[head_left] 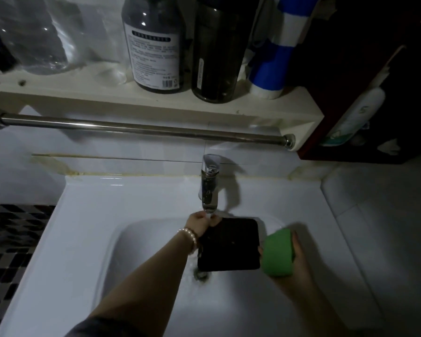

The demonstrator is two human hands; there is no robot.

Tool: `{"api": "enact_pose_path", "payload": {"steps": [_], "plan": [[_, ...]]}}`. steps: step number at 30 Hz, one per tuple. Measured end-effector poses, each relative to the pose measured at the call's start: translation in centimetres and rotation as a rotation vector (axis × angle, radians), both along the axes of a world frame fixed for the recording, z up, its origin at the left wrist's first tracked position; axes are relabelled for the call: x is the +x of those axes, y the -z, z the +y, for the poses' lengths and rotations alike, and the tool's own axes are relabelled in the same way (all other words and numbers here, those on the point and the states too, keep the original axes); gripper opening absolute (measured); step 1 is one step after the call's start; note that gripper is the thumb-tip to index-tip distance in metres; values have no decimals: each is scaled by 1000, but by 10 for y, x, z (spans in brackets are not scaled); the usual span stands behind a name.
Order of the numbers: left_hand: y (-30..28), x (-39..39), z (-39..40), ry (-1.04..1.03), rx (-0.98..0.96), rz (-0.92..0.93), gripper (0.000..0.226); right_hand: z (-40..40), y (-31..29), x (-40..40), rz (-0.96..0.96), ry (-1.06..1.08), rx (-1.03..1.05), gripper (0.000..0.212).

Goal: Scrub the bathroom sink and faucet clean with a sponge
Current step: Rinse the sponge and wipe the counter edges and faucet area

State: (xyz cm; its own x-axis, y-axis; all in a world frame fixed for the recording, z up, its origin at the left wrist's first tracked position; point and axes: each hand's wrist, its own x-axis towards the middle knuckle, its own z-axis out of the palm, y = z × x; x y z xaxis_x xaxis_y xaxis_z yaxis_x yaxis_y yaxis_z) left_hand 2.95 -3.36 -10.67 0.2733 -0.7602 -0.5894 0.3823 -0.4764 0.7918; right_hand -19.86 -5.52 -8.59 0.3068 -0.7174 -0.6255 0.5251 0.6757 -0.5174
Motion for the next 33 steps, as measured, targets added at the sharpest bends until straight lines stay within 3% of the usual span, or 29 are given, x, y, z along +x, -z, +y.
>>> {"api": "enact_pose_path", "payload": {"steps": [4,9,12,16,19,23,27,28,31,33], "plan": [[3,5,2,-101,12,93,35,-1,7,-13,40,33,1,42],[2,36,27,-140,-35,33,17,2,11,11,15,-8,10,33],[-5,63,44,-128,-4,-5,18,8,8,41,9,-63,84,38],[-9,88,64,-101,144,-181,15,16,1,90,6,-220,241,46],[-9,96,79,-33,193,-275,2,19,-3,117,-9,-310,249,45],[-12,97,88,26,214,-381,12,13,-4,142,-71,-286,234,47],[-17,86,88,166,220,-578,21,3,1,163,-155,-264,260,69],[-17,83,88,203,209,-601,23,1,0,165,-171,-292,243,66],[-19,75,86,306,193,-694,25,-4,-8,169,-243,-409,142,27],[-20,73,86,336,186,-750,25,-5,-4,167,-229,-419,120,27]]}}
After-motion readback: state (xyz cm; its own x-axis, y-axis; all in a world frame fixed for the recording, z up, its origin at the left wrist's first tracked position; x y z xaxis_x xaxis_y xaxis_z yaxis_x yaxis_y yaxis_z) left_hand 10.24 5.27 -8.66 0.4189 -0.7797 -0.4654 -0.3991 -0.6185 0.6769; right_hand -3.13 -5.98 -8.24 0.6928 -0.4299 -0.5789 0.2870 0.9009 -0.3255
